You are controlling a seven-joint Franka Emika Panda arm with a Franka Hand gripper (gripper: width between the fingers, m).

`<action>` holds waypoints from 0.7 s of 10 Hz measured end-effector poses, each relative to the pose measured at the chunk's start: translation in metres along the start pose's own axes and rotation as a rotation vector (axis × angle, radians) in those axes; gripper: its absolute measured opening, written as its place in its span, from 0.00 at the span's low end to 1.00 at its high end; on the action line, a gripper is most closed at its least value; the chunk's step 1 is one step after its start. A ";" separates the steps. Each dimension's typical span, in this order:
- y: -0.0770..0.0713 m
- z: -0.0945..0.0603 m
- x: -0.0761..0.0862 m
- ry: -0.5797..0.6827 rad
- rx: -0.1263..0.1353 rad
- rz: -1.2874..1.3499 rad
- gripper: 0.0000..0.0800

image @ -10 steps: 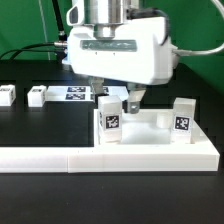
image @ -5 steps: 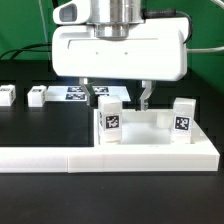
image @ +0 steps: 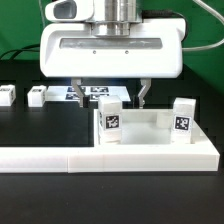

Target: Assemble square table

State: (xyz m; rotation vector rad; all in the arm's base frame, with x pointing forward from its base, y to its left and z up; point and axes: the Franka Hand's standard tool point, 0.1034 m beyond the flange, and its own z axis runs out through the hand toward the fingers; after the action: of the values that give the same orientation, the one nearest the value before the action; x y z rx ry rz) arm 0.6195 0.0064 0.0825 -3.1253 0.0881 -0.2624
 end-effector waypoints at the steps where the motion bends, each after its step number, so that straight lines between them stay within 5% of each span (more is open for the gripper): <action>1: 0.000 0.000 0.000 -0.001 -0.005 -0.049 0.81; 4: 0.001 0.000 0.000 -0.002 -0.011 -0.136 0.81; 6: 0.001 0.000 0.000 -0.001 -0.011 -0.136 0.48; 7: 0.001 0.000 0.000 -0.001 -0.011 -0.136 0.48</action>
Offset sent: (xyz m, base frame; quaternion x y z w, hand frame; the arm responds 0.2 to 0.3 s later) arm 0.0000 0.0000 0.0000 0.0000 0.0000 0.0000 1.0000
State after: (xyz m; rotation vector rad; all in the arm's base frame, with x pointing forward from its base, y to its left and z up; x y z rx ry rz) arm 0.6197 0.0050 0.0827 -3.1467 -0.1238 -0.2614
